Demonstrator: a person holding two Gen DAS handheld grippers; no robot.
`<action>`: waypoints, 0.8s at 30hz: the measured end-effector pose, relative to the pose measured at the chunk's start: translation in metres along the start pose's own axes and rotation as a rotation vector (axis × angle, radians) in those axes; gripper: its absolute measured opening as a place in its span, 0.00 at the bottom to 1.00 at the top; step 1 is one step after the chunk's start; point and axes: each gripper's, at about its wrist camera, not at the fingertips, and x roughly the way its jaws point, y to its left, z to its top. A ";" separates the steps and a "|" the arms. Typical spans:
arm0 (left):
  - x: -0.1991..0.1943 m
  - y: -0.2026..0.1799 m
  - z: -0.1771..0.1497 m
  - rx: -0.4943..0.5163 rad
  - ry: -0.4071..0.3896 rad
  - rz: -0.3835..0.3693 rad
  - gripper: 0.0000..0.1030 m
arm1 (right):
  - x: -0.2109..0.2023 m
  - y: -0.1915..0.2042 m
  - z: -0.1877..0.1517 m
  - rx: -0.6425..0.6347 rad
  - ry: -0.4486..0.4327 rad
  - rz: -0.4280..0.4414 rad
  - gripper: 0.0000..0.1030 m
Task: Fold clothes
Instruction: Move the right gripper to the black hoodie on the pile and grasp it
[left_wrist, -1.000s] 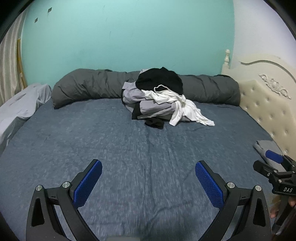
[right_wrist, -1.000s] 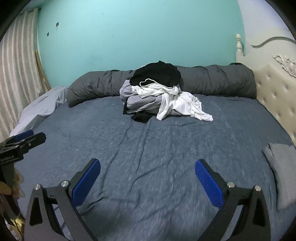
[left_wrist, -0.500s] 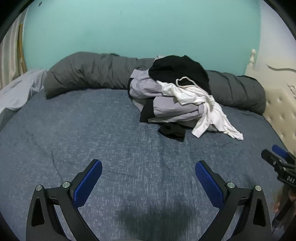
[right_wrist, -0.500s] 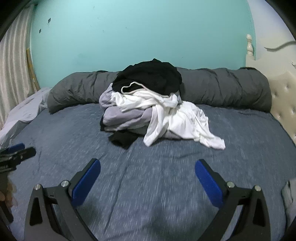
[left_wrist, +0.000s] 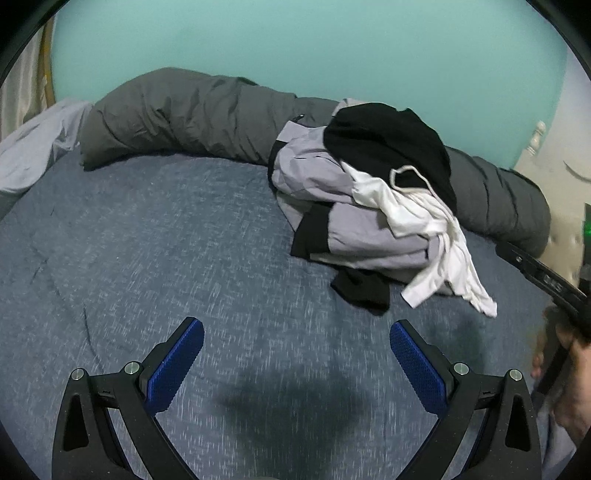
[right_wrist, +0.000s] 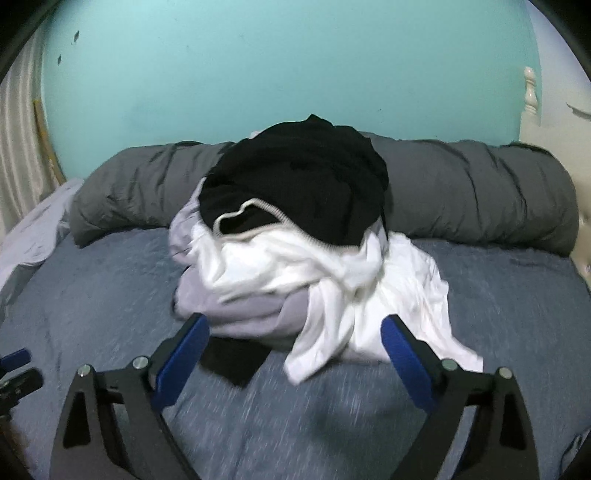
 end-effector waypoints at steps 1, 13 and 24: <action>0.005 0.003 0.004 -0.009 0.005 0.001 1.00 | 0.010 -0.001 0.008 -0.007 0.005 -0.003 0.91; 0.058 0.027 0.041 -0.049 0.062 0.021 1.00 | 0.103 0.006 0.068 -0.072 0.051 -0.073 0.69; 0.068 0.037 0.036 -0.049 0.066 0.005 1.00 | 0.137 0.011 0.072 -0.130 0.100 -0.076 0.07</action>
